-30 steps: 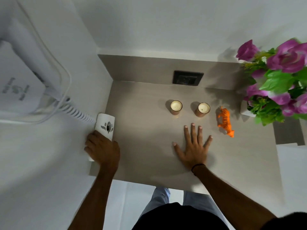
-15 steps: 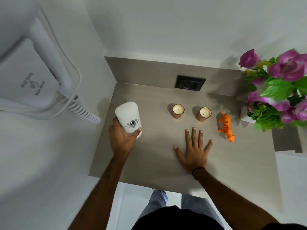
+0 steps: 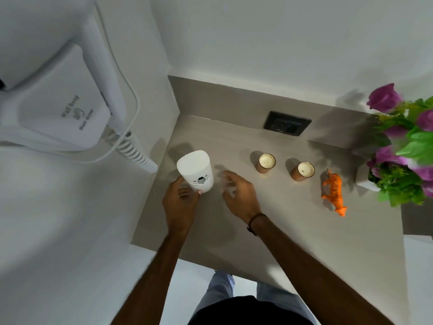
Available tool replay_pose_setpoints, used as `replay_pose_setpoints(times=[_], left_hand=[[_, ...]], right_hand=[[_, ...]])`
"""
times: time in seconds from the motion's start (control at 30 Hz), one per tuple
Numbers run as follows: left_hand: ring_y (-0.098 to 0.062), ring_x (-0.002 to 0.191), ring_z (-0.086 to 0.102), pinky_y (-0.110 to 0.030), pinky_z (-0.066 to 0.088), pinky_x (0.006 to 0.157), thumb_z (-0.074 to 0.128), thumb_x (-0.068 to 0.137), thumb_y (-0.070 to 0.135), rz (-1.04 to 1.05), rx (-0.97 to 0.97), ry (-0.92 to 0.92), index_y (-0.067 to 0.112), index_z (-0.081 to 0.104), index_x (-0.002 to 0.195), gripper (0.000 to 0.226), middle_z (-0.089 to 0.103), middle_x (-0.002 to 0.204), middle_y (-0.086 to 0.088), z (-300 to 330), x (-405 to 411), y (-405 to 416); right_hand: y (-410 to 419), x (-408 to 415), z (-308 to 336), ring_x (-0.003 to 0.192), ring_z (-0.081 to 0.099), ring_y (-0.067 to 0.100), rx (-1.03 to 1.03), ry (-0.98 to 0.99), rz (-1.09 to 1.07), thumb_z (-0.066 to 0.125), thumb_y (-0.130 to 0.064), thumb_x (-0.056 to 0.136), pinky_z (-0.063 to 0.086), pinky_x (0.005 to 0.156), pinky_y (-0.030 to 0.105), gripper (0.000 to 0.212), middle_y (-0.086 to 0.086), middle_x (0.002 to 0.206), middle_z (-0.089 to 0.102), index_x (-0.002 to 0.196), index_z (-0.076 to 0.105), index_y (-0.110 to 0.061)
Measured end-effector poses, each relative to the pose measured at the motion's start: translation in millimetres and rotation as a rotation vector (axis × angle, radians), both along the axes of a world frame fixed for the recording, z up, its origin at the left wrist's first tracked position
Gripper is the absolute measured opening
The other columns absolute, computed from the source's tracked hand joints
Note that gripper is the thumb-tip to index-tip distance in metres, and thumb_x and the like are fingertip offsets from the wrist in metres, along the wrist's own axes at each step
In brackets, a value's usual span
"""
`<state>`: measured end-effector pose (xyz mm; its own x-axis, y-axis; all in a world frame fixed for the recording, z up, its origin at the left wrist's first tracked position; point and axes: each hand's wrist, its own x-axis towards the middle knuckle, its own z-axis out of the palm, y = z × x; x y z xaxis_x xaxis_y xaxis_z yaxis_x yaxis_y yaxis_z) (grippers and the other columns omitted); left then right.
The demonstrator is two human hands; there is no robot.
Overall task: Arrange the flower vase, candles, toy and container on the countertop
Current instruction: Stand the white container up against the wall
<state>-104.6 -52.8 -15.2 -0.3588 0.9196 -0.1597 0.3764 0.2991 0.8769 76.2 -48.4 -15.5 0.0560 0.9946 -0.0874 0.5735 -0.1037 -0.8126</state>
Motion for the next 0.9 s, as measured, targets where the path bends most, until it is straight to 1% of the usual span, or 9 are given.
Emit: replay_pose_setpoints(times=[0.1,0.2,0.3,0.43,0.5,0.6,0.73,0.83,0.9], left_hand=[[-0.018,0.095,0.078,-0.007,0.058,0.074,0.087,0.077,0.006,0.012,0.029,-0.038,0.014,0.076,0.127,0.052,0.083,0.111,-0.005,6.5,2.8,19.3],[-0.016,0.086,0.076,-0.001,0.051,0.069,0.084,0.077,0.001,0.020,0.073,-0.029,0.009,0.077,0.126,0.050,0.081,0.105,-0.001,11.2,4.8,61.7],[-0.016,0.075,0.070,0.003,0.044,0.065,0.083,0.078,0.001,0.019,0.089,0.043,0.006,0.077,0.125,0.048,0.080,0.095,-0.008,11.1,4.1,116.1],[-0.019,0.075,0.066,-0.018,0.048,0.070,0.080,0.085,0.006,0.039,0.101,0.119,0.004,0.078,0.123,0.039,0.081,0.086,-0.021,7.9,8.2,165.5],[-0.020,0.079,0.069,-0.028,0.055,0.078,0.078,0.087,0.008,0.094,0.106,0.145,0.003,0.078,0.121,0.035,0.082,0.093,-0.019,7.0,11.9,183.1],[-0.033,0.098,0.078,-0.040,0.060,0.090,0.079,0.088,0.009,0.130,0.112,0.164,0.001,0.077,0.121,0.035,0.083,0.111,-0.021,6.4,15.1,202.4],[-0.033,0.109,0.078,-0.044,0.061,0.098,0.080,0.085,0.005,0.140,0.123,0.145,-0.001,0.076,0.124,0.040,0.081,0.122,-0.021,3.0,14.3,209.8],[-0.031,0.089,0.075,-0.046,0.061,0.090,0.080,0.085,0.006,0.170,0.083,0.106,-0.005,0.075,0.111,0.029,0.081,0.102,-0.024,-6.1,13.4,203.5],[-0.032,0.087,0.073,-0.038,0.057,0.086,0.074,0.087,0.005,0.170,0.067,0.115,-0.004,0.076,0.108,0.023,0.080,0.097,-0.024,-14.5,17.8,186.2]], right_hand=[[58.0,-28.3,11.3,0.091,0.068,0.018,-0.046,0.068,0.011,0.058,0.001,0.075,0.059,0.082,0.028,0.047,0.002,0.112,0.072,0.117,0.068,-0.017],[109.5,-34.0,14.1,0.077,0.068,0.017,-0.102,0.081,-0.015,0.055,0.000,0.073,0.062,0.078,0.033,0.045,-0.001,0.106,0.072,0.111,0.069,-0.019],[164.3,-40.1,16.4,0.081,0.071,0.020,-0.124,0.090,-0.046,0.060,-0.002,0.072,0.061,0.083,0.033,0.042,0.002,0.106,0.074,0.111,0.069,-0.017],[218.3,-51.0,18.5,0.084,0.069,0.017,-0.106,0.114,-0.099,0.064,-0.001,0.073,0.059,0.090,0.032,0.032,0.005,0.100,0.075,0.102,0.070,-0.012],[236.5,-55.0,16.4,0.090,0.071,0.022,-0.120,0.112,-0.107,0.065,-0.001,0.074,0.057,0.093,0.035,0.025,0.006,0.098,0.075,0.097,0.069,-0.009],[254.0,-60.1,13.0,0.092,0.071,0.026,-0.139,0.118,-0.123,0.066,-0.002,0.074,0.057,0.094,0.038,0.020,0.009,0.097,0.075,0.094,0.069,-0.007],[259.4,-61.3,13.5,0.094,0.070,0.028,-0.137,0.117,-0.114,0.065,0.001,0.074,0.056,0.093,0.032,0.019,0.011,0.099,0.075,0.092,0.069,-0.006],[242.3,-52.6,20.9,0.094,0.071,0.024,-0.143,0.162,-0.107,0.064,0.002,0.076,0.056,0.091,0.026,0.026,0.008,0.100,0.075,0.099,0.072,-0.006],[210.7,-40.8,27.2,0.085,0.070,0.018,-0.084,0.182,-0.137,0.064,0.000,0.077,0.056,0.083,0.025,0.028,0.002,0.093,0.074,0.101,0.073,-0.010]])
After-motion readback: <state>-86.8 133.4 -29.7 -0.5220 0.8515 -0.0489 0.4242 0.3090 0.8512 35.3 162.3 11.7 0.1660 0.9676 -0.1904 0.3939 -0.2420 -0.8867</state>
